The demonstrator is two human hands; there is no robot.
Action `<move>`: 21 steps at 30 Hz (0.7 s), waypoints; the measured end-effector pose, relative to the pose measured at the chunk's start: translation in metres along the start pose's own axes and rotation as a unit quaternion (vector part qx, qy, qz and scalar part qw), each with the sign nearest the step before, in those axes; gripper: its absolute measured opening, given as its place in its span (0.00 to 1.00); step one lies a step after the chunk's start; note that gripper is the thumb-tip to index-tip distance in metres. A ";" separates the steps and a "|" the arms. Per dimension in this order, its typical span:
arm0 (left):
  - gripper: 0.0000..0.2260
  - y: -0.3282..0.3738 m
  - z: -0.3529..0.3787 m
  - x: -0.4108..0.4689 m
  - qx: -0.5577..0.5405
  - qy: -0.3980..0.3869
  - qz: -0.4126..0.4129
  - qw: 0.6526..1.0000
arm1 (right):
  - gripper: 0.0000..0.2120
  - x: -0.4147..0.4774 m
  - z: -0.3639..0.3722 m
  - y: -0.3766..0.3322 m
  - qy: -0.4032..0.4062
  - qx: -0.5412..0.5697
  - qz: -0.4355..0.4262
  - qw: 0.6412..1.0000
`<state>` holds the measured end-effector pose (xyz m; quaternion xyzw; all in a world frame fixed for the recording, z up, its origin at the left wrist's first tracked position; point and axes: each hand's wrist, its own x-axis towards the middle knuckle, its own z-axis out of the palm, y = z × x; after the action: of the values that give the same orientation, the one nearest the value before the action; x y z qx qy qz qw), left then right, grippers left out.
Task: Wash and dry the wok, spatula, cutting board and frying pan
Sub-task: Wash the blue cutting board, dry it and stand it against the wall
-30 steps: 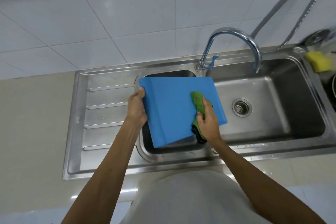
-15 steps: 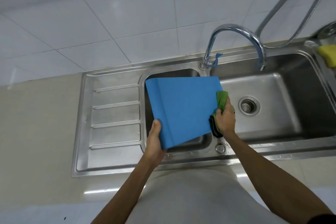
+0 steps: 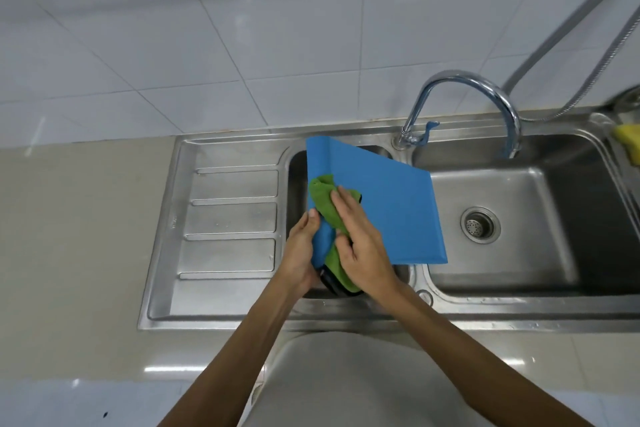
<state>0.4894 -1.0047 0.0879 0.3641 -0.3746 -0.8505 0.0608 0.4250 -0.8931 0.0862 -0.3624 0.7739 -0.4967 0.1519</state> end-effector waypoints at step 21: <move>0.51 0.033 -0.036 0.009 -0.225 -0.130 -0.078 0.962 | 0.26 -0.030 -0.031 0.027 -0.200 -0.131 -0.163 0.957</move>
<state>0.5006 -1.0530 0.0892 0.2556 -0.1485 -0.9550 0.0254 0.4161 -0.8444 0.0732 -0.5923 0.7165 -0.3262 0.1712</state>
